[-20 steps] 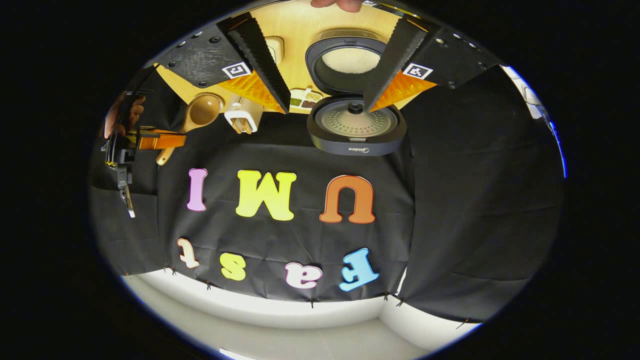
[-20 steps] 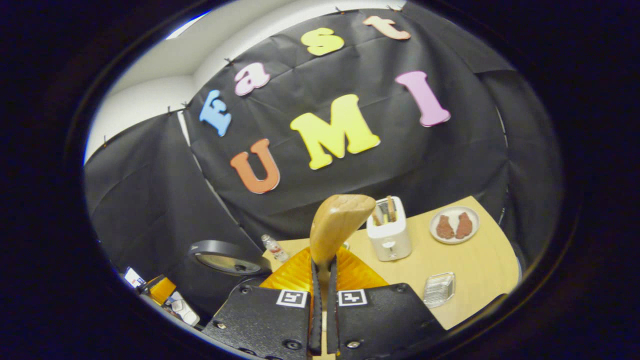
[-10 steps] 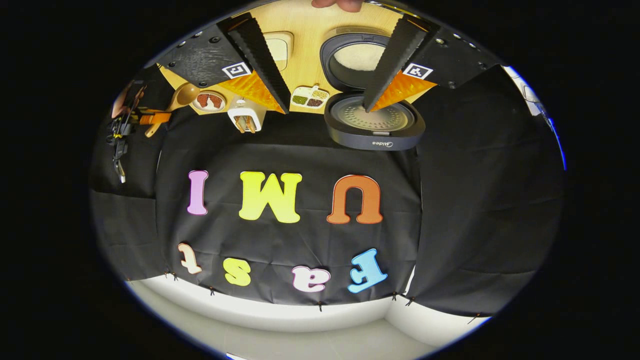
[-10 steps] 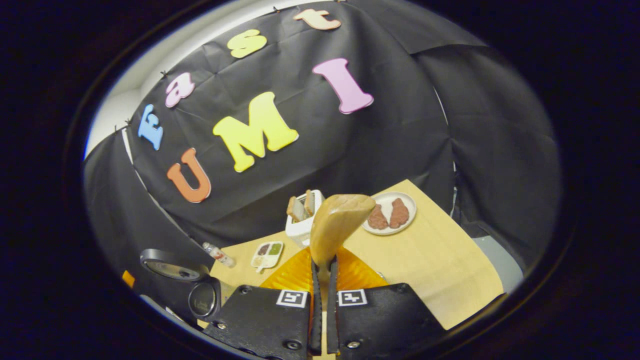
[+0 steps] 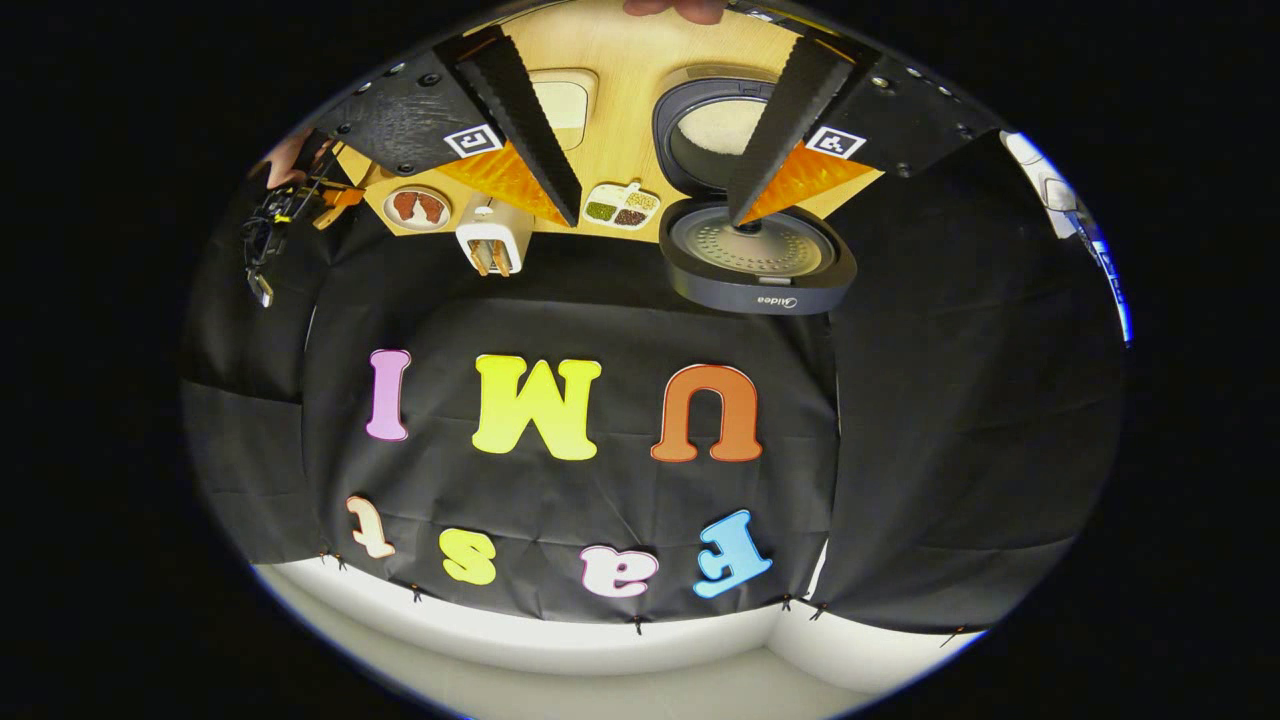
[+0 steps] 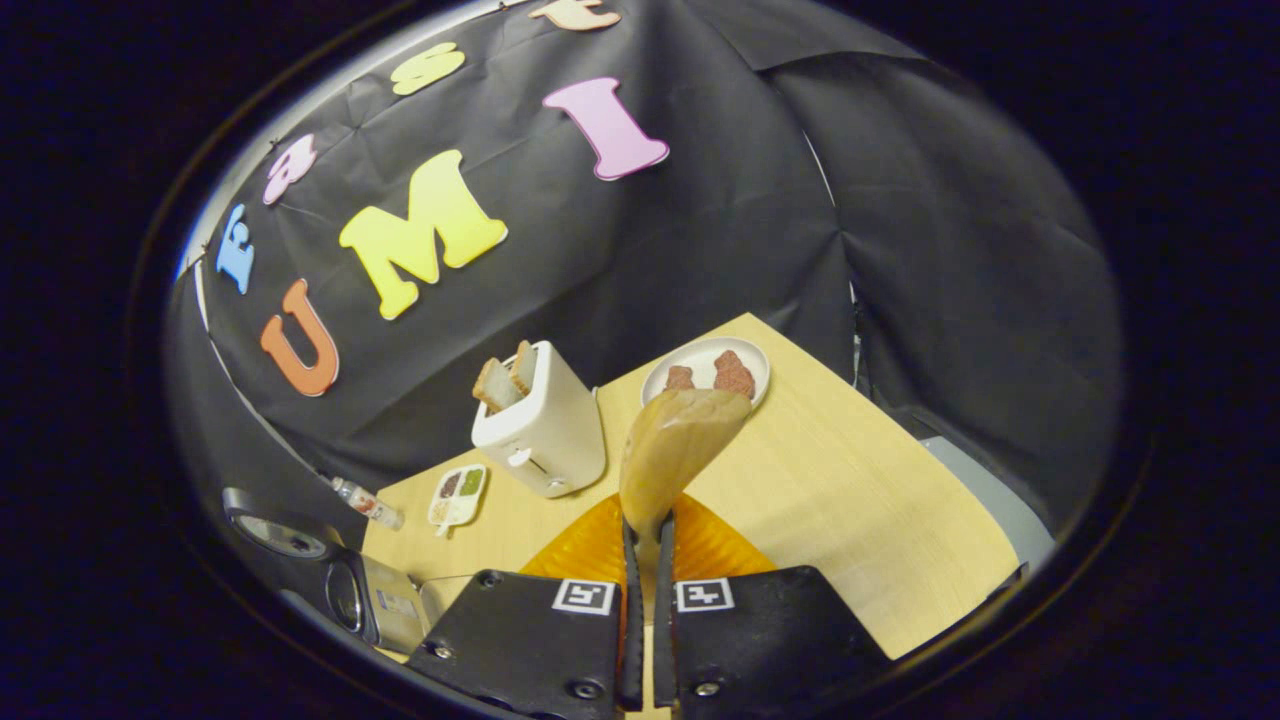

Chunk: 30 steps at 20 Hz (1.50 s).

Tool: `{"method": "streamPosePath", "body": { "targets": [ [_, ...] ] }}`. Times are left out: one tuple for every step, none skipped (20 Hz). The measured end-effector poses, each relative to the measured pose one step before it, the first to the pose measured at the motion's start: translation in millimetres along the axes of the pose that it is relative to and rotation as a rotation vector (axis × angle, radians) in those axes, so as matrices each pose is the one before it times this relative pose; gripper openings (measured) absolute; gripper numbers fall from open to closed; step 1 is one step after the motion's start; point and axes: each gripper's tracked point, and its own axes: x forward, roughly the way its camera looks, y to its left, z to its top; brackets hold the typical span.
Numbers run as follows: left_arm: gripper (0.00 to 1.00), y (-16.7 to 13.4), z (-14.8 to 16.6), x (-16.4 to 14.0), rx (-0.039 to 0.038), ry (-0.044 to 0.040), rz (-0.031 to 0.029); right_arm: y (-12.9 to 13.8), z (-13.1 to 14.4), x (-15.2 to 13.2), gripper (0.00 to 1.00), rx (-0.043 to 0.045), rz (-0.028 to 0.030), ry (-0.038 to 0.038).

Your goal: Close the left gripper, press the button to open the rice cooker; take a wooden spoon from the chopstick holder with the right hand, scoop a spoonful of rice and pour it into the rice cooker, then put the wooden spoon back into the chopstick holder.

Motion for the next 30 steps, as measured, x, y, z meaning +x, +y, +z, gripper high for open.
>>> {"method": "streamPosePath", "body": {
  "targets": [
    [0.95, -0.26, -0.58, -0.99, -0.0015, 0.00458, 0.00738, 0.18, -3.7, 6.67, 0.09, 0.00385, 0.00075, 0.00637],
    [0.95, 0.84, -1.46, -0.7, 0.00013, 0.00616, 0.00984, -1.24, -3.08, 5.28, 0.09, -0.0018, 0.0002, 0.00303],
    [0.95, 2.16, 1.12, -0.69, -0.00122, -0.00049, 0.00875, -1.94, -5.03, 7.25, 0.09, -0.00924, -0.0032, -0.00076],
    [0.95, 1.83, 0.58, -0.87, -0.00286, 0.00095, 0.0061, -2.36, -3.92, 6.3, 0.09, -0.01588, -0.00654, -0.00107],
    [0.95, 0.57, -0.28, -0.47, -0.00156, 0.00075, 0.00733, -1.66, -4.39, 4.9, 0.09, -0.01857, -0.00476, -0.00127],
    [0.95, 0.66, 0.01, 0.18, 0.00024, 0.00174, 0.00619, -0.61, -4.76, 4.42, 0.09, -0.01673, -0.00255, 0.00115],
    [0.95, 1.5, -0.16, -0.57, -0.00075, 0.00045, 0.00465, 0.28, -5.6, 3.95, 0.09, -0.01449, 0.00086, 0.00424],
    [0.95, 0.72, 0.61, 0.46, -0.00149, -0.00022, 0.00247, 1.58, -4.43, 2.89, 0.09, -0.0104, 0.00392, 0.00235],
    [0.95, 0.55, 0.53, 1.04, -0.00167, 0.00003, 0.0032, 0.17, -3.26, 1.2, 0.1, -0.00659, 0.00693, -0.00104],
    [0.95, 0.16, -0.17, 0.52, -0.00228, 0.00136, 0.00083, -0.12, -1.75, 1.48, 0.1, -0.00377, 0.00382, -0.00552],
    [0.95, -1.64, -0.13, 1.0, -0.00218, 0.0014, -0.00147, -0.87, -2.6, 0.61, 0.11, -0.00397, 0.00348, -0.00414],
    [0.95, -1.18, 2.08, 1.46, 0.00161, -0.00237, -0.00493, 0.69, -0.32, 0.13, 0.12, 0.00825, 0.00954, 0.00115],
    [0.95, -0.53, 1.02, 1.08, 0.00844, -0.00292, -0.00371, 1.94, -0.73, -2.62, 0.14, 0.01221, 0.01235, -0.00053],
    [0.95, 1.48, 1.81, 1.27, 0.014, -0.00751, 0.00123, 1.18, 1.29, -1.83, 0.16, 0.00018, 0.00838, -0.0031],
    [0.95, 2.75, 2.85, 0.95, 0.01061, -0.01108, 0.00214, 1.54, 5.1, -3.28, 0.19, -0.00552, 0.00758, -0.01691],
    [0.95, 2.73, 3.01, 1.47, 0.00366, -0.00814, -0.00067, 1.02, 6.15, -3.38, 0.2, -0.00996, 0.00062, -0.01816],
    [0.95, 3.31, 2.26, 1.46, -0.0004, -0.00891, 0.00019, 2.1, 7.46, -4.69, 0.3, -0.00389, 0.0041, -0.01777],
    [0.95, 3.62, 3.65, 2.12, -0.00272, -0.00853, 0.00028, 0.99, 8.28, -6.75, 0.4, -0.00281, -0.00032, -0.01939],
    [0.95, 2.89, 2.4, 2.46, -0.00254, -0.00874, -0.00039, -1.45, 7.17, -4.92, 0.54, -0.003, -0.01069, -0.01778],
    [0.95, 4.11, 3.47, 2.66, -0.00113, -0.00858, 0.00209, -0.39, 9.43, -7.99, 0.62, 0.00101, -0.0084, -0.01786],
    [0.95, 4.57, 2.54, 3.15, -0.00081, -0.00684, 0.0033, 0.35, 7.88, -7.96, 0.75, 0.00061, -0.00442, -0.01978],
    [0.95, 5.03, 3.67, 3.81, -0.00198, -0.00919, 0.00423, 0.81, 8.14, -10.17, 0.77, -0.0031, -0.00617, -0.02308],
    [0.95, 4.72, 4.9, 4.06, -0.00336, -0.01317, 0.00435, 1.83, 8.98, -9.74, 0.8, -0.00681, 0.00527, -0.0263],
    [0.95, 5.96, 5.13, 3.85, -0.00182, -0.01413, 0.00427, 4.24, 7.82, -10.04, 0.81, -0.01502, 0.00605, -0.01782],
    [0.95, 6.51, 3.5, 5.34, 0.00409, -0.01026, 0.01106, 5.62, 5.81, -11.74, 0.82, -0.02123, 0.00876, -0.01739],
    [0.95, 4.18, 1.92, 5.73, 0.0085, -0.00637, 0.00404, 4.39, 8.06, -11.08, 0.83, -0.03058, 0.0026, -0.01792],
    [0.95, 3.18, 3.29, 6.15, 0.00876, -0.00656, -0.00202, 5.86, 7.86, -11.81, 0.87, -0.03313, 0.01011, -0.02246],
    [0.95, 4.94, 4.62, 6.29, 0.00659, -0.01083, 0.00141, 7.81, 10.2, -11.07, 0.89, -0.0303, 0.01177, -0.02534],
    [0.94, 3.63, 3.4, 6.3, 0.00162, -0.00753, -0.00152, 9.36, 11.04, -6.18, 0.92, -0.03428, 0.00581, -0.02829],
    [0.94, 3.63, 3.4, 7.05, -0.00043, -0.00731, -0.00173, 5.12, 10.98, -10.45, 0.9, -0.03378, 0.00085, -0.02951]
  ]
}}
